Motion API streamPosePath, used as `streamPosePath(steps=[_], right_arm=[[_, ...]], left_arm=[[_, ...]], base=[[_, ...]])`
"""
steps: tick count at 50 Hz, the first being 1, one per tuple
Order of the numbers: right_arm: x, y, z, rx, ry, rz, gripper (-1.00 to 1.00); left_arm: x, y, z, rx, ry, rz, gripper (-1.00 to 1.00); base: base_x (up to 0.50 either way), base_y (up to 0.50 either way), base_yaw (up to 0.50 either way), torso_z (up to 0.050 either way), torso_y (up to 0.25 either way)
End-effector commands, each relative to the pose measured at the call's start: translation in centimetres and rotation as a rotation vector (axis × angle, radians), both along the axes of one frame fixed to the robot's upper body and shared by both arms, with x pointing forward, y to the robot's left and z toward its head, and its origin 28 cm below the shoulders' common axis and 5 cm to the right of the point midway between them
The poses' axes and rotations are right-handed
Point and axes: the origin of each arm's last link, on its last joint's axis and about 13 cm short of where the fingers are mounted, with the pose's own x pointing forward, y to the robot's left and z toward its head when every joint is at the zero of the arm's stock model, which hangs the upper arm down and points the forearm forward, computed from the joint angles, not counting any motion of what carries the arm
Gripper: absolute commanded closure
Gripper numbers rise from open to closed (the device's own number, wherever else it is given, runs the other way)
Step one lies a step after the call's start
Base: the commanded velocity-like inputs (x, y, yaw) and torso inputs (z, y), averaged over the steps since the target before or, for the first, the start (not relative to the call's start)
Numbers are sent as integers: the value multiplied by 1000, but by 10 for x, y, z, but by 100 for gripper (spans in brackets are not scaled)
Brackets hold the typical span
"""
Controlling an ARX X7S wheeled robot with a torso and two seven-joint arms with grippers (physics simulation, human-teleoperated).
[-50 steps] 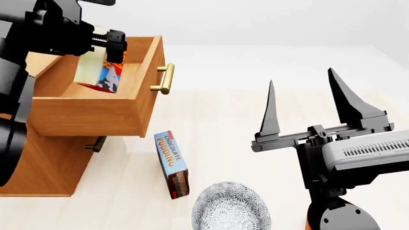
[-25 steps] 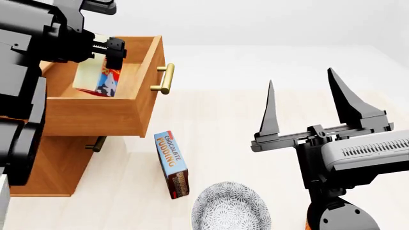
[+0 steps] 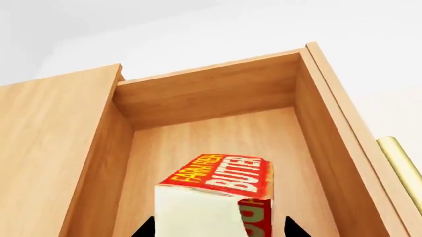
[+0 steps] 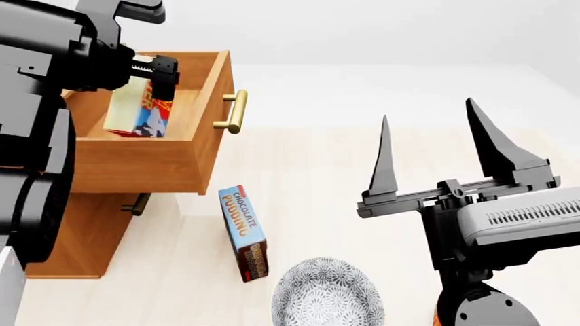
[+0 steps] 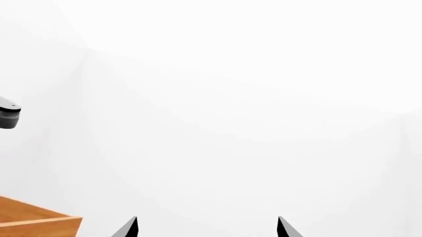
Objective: Put the butter at the front in the top drawer of the cabinet and close it.
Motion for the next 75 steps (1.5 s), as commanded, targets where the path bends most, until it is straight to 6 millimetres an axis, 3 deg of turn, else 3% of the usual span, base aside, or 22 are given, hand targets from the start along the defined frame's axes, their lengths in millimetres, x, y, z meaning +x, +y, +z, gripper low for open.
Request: streamPosePath(steps=[1,18,31,49,75], right_arm=[[0,0,-1,-2,2,2,-100],[-1,-1,0,-2,3,2,-100],[0,1,3,-3,-7,-10,-100],[-6,-11,11,100,-50,-72,-100],[-10,-22,12,134,-38,-129,-100]], left_arm=[[0,-1,5,4,-22,10,-100],[-1,-1,10,0,-37,10,-100],[-3,-3,40,-18,-173,-43,-100],[-51,-8,32,-79,-333,-131,-100],[-102,-30,20,-165,-443,-286,-100]], base=[[0,0,0,0,0],[0,0,0,0,0],[0,0,0,0,0],[0,0,0,0,0],[0,0,0,0,0]])
